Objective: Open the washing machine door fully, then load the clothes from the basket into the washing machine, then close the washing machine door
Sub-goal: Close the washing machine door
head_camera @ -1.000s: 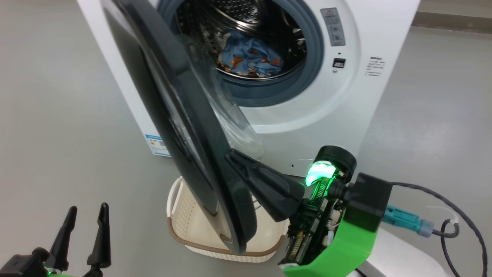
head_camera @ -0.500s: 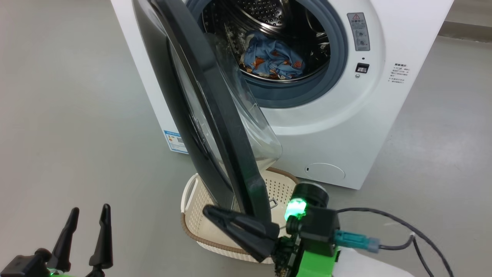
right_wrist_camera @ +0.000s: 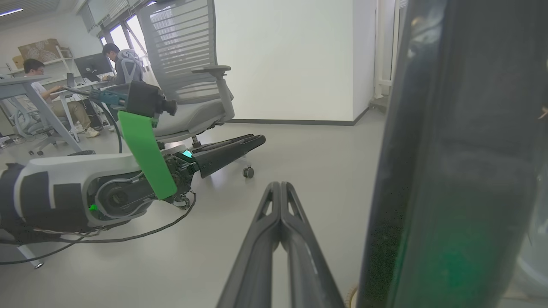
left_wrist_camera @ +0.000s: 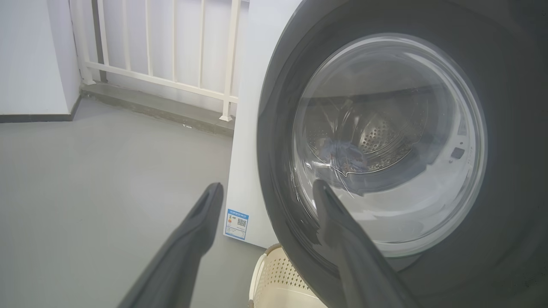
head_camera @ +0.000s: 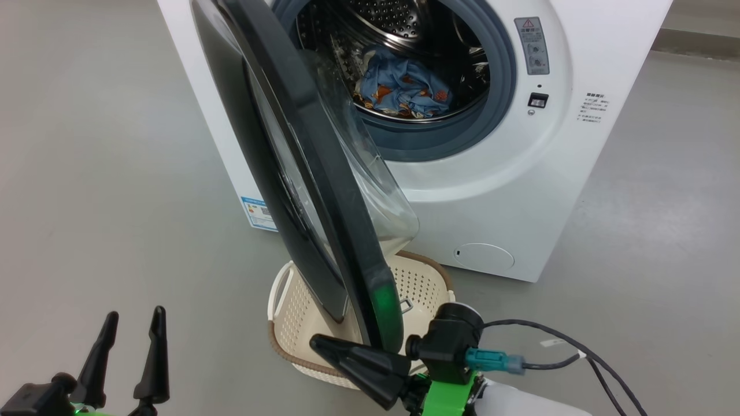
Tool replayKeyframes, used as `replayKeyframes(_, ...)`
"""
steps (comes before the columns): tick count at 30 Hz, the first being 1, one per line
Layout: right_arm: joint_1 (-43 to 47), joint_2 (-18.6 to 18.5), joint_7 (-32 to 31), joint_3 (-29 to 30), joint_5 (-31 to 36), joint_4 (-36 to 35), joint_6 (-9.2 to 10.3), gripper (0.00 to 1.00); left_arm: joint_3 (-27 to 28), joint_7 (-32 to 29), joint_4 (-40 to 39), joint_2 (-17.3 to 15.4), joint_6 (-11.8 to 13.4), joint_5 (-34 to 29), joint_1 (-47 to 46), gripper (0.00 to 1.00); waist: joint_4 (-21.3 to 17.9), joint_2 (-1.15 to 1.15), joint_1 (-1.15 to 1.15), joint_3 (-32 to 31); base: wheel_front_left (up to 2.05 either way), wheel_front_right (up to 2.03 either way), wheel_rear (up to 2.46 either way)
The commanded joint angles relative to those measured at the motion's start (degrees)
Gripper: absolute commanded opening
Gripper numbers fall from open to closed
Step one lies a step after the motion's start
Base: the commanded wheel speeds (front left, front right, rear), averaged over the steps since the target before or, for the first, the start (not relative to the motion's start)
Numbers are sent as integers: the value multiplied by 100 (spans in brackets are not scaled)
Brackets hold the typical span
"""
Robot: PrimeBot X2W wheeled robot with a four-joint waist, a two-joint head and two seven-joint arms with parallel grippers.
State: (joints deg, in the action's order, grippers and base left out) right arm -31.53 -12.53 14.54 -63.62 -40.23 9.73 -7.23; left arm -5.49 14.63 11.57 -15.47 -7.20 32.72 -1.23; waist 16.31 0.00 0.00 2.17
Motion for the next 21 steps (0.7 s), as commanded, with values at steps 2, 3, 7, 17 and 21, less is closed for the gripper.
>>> replayKeyframes(2,-172,123,46,-103,-163,68,-25,0,214,37,-107,-150,-29,12,-290,100,7,0,0,1,0,0,0)
replayKeyframes(3,-195,134,46,-142,-171,138,-25,0,208,37,-106,-154,-29,13,-291,100,12,0,0,1,0,0,0)
replayKeyframes(7,-210,185,46,-187,-255,330,-25,0,199,37,-89,-168,-29,16,-290,100,26,0,0,-8,0,0,0)
replayKeyframes(17,-188,90,46,12,-321,726,-25,0,195,37,-74,-208,-29,33,-280,100,-28,0,0,-29,0,0,0)
replayKeyframes(21,-135,3,46,275,-284,825,-25,0,173,37,-77,-236,-29,19,-273,100,-70,0,0,-48,0,0,0)
